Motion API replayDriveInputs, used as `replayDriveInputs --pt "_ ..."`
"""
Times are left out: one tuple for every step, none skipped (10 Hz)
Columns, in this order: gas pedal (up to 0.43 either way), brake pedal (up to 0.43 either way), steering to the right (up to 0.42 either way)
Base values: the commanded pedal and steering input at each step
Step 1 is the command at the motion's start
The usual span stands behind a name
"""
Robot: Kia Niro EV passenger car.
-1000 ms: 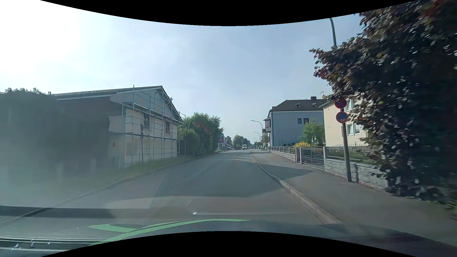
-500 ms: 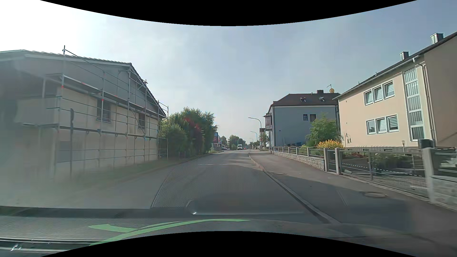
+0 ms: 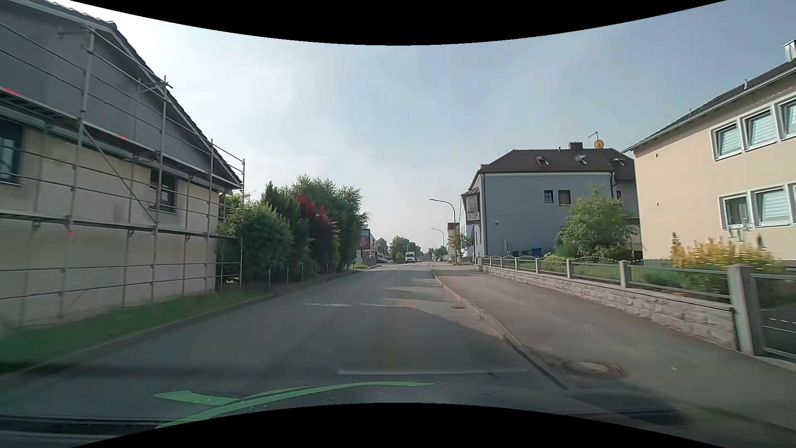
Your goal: Follow the waypoints while adhering to traffic rules and regulations
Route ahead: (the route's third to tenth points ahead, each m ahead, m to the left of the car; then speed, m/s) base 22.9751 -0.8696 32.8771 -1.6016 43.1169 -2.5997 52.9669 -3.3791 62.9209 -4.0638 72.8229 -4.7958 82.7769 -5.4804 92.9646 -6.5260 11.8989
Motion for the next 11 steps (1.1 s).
replayDriveInputs --pt "0.138 0.0 0.014" --pt "0.138 0.0 0.014" --pt "0.138 0.0 0.012" --pt "0.138 0.0 0.011" --pt "0.138 0.0 0.01" --pt "0.138 0.0 0.01" --pt "0.138 0.0 0.01" --pt "0.138 0.0 0.01" --pt "0.138 0.0 0.011" --pt "0.138 0.0 0.013" --pt "0.138 0.0 0.013"
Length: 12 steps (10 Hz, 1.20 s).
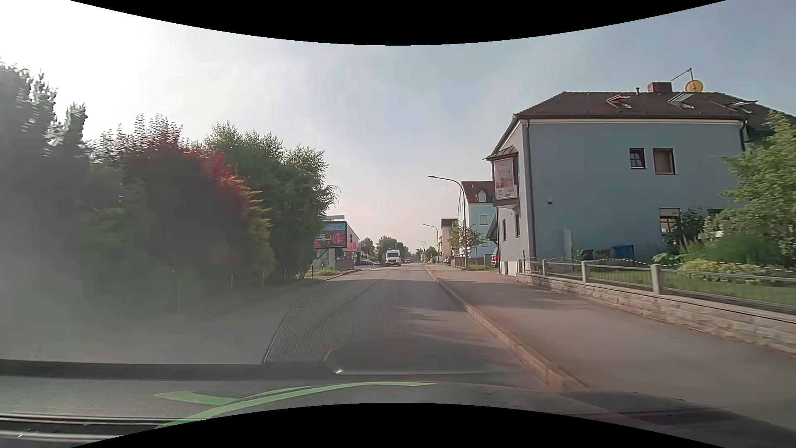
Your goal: Follow the waypoints while adhering to traffic rules and regulations
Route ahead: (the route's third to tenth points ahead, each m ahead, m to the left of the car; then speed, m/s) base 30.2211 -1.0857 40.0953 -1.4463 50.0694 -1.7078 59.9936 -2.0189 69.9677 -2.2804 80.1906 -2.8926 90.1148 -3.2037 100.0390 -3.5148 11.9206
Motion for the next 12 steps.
replayDriveInputs --pt "0.138 0.0 0.013" --pt "0.138 0.0 0.013" --pt "0.138 0.0 0.013" --pt "0.138 0.0 0.013" --pt "0.138 0.0 0.013" --pt "0.138 0.0 0.013" --pt "0.138 0.0 0.013" --pt "0.138 0.0 0.013" --pt "0.138 0.0 0.012" --pt "0.13 0.0 0.011" --pt "0.118 0.0 0.01" --pt "0.098 0.0 0.009"
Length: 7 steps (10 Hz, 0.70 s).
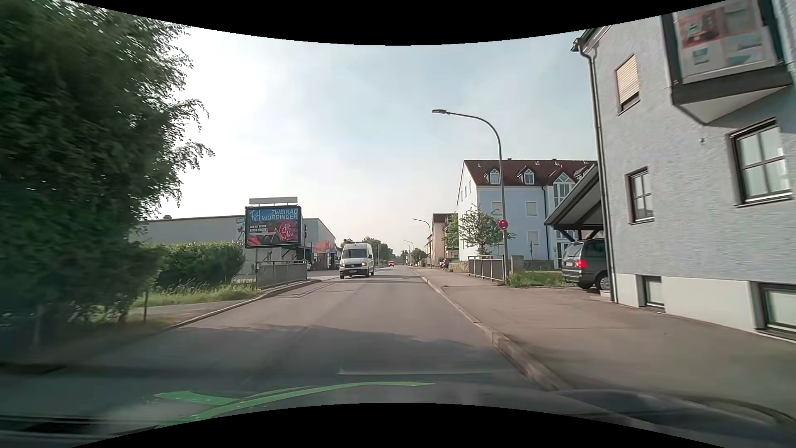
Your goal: Follow the waypoints while adhering to traffic rules and regulations
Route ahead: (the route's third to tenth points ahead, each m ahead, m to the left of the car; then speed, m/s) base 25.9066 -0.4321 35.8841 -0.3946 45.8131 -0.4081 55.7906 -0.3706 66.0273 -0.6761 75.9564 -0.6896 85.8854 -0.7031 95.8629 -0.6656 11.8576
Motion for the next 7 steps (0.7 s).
replayDriveInputs --pt "0.028 0.0 0.005" --pt "0.028 0.0 0.005" --pt "0.028 0.0 0.004" --pt "0.028 0.0 0.004" --pt "0.028 0.0 0.003" --pt "0.039 0.0 0.001" --pt "0.039 0.0 -0.001"
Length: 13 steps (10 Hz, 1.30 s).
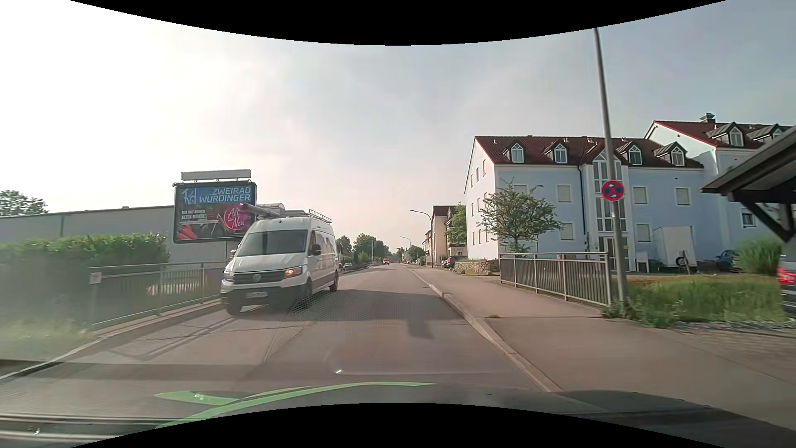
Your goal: Follow the waypoints while adhering to traffic rules and regulations
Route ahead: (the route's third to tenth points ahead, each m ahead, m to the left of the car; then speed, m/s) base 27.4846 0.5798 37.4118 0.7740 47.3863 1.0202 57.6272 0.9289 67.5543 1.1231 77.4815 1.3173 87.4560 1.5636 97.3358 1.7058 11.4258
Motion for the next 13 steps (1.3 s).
replayDriveInputs --pt "0.039 0.0 -0.001" --pt "0.039 0.0 -0.001" --pt "0.047 0.0 -0.001" --pt "0.059 0.0 -0.001" --pt "0.059 0.0 -0.001" --pt "0.059 0.0 -0.003" --pt "0.059 0.0 -0.005" --pt "0.059 0.0 -0.005" --pt "0.059 0.0 -0.004" --pt "0.059 0.0 -0.002" --pt "0.067 0.0 -0.002" --pt "0.087 0.0 -0.001" --pt "0.087 0.0 -0.001"
